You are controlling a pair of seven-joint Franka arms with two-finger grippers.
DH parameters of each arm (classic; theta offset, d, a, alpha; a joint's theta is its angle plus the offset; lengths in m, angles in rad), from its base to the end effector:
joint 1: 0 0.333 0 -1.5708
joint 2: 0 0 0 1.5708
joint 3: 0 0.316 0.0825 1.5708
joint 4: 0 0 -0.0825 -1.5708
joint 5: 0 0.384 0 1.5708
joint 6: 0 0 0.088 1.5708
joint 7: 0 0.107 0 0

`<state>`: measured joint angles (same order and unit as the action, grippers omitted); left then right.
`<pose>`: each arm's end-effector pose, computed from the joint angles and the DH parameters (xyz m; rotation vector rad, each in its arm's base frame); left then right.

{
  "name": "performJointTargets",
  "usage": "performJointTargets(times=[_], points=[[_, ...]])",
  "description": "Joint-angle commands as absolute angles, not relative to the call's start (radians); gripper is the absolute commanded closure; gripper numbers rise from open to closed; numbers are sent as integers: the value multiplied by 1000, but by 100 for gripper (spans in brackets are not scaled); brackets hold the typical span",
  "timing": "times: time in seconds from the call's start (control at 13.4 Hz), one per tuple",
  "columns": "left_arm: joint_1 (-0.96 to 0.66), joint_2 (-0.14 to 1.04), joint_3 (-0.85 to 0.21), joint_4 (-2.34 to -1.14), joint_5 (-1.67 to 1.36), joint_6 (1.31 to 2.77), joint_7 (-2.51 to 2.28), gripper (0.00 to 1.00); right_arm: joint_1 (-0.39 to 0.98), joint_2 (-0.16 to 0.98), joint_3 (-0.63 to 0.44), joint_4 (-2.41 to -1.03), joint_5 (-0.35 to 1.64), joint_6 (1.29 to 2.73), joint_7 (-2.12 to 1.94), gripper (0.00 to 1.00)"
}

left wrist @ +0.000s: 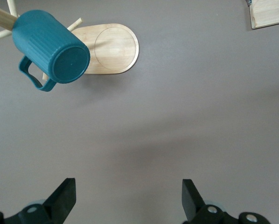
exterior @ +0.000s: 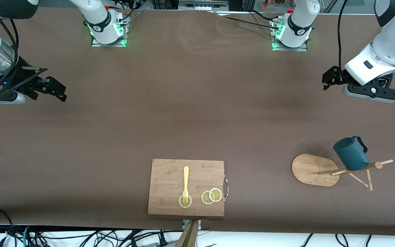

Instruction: Pass cup and hang on rack

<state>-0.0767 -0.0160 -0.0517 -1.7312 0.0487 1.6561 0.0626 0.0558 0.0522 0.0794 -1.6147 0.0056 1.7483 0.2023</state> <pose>0.5469 -0.0659 0.5648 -3.0743 0.3031 0.0888 0.5801 0.0783 0.5901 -3.1141 0.1061 -0.1228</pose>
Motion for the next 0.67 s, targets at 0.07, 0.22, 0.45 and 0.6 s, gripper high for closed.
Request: performJointTargets(times=[0.07, 0.22, 0.45, 0.6], points=[[-71, -34, -43, -1756, 21, 1678, 51, 0, 61, 61, 81, -1592, 12, 1743, 195, 0], [-46, -31, -48, -1753, 21, 1678, 54, 0, 61, 61, 80, -1592, 12, 1743, 193, 0], [-37, -31, -49, -1753, 20, 1678, 57, 0, 61, 61, 80, -1592, 11, 1740, 195, 0], [-37, -31, -49, -1753, 20, 1678, 57, 0, 61, 61, 80, -1592, 11, 1740, 195, 0]])
